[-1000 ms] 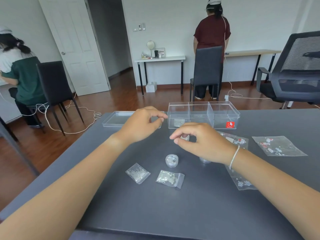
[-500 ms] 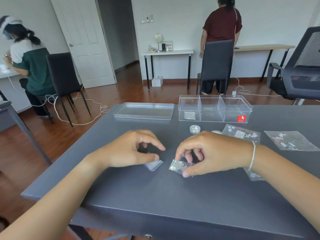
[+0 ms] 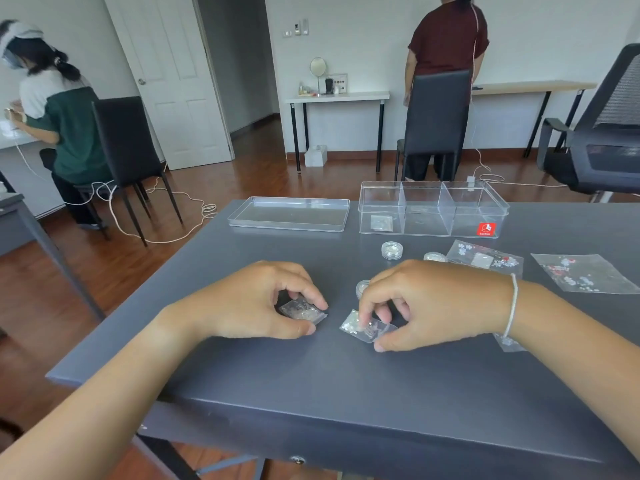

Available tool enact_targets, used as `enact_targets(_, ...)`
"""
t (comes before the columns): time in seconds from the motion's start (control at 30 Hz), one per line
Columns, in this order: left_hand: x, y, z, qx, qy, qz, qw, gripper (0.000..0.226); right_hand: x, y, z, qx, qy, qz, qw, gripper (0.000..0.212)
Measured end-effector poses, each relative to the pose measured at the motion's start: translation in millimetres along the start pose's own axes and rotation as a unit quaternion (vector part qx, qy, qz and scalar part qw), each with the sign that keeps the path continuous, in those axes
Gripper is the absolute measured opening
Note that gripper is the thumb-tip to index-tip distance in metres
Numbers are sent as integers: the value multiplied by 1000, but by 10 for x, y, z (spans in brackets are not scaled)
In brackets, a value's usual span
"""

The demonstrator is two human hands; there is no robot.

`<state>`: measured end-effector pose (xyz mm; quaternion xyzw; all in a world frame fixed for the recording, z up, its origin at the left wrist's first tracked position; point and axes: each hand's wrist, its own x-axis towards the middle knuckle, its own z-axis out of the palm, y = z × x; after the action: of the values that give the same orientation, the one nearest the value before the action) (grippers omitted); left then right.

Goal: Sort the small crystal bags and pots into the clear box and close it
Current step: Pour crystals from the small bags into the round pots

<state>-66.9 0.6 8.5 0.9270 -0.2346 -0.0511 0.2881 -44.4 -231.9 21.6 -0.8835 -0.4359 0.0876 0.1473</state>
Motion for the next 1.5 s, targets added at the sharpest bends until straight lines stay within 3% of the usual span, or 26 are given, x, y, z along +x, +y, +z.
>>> enact_targets(0.13,-17,19,4,27,33,28,999,6,-11,-22,21,10,13,-5,1000,7)
enact_targets(0.27,-19,35,18,52,39,47,997,7,-7,4,11,29,29,-7,999,10)
enact_targets(0.7,158,13,99,-40,145,16,989,14,1,181,-154,152,182,-9,971,17)
enact_targets(1.0,535,219,-15,-145,252,17,957,13,47,463,-222,163,327,12,931,27)
enact_targets(1.2,1001,377,-118,-214,317,31,924,21,83,663,-225,149,406,40,901,20)
enact_targets(1.5,1716,291,-133,-124,321,1,939,11,79,725,-259,126,440,45,888,25)
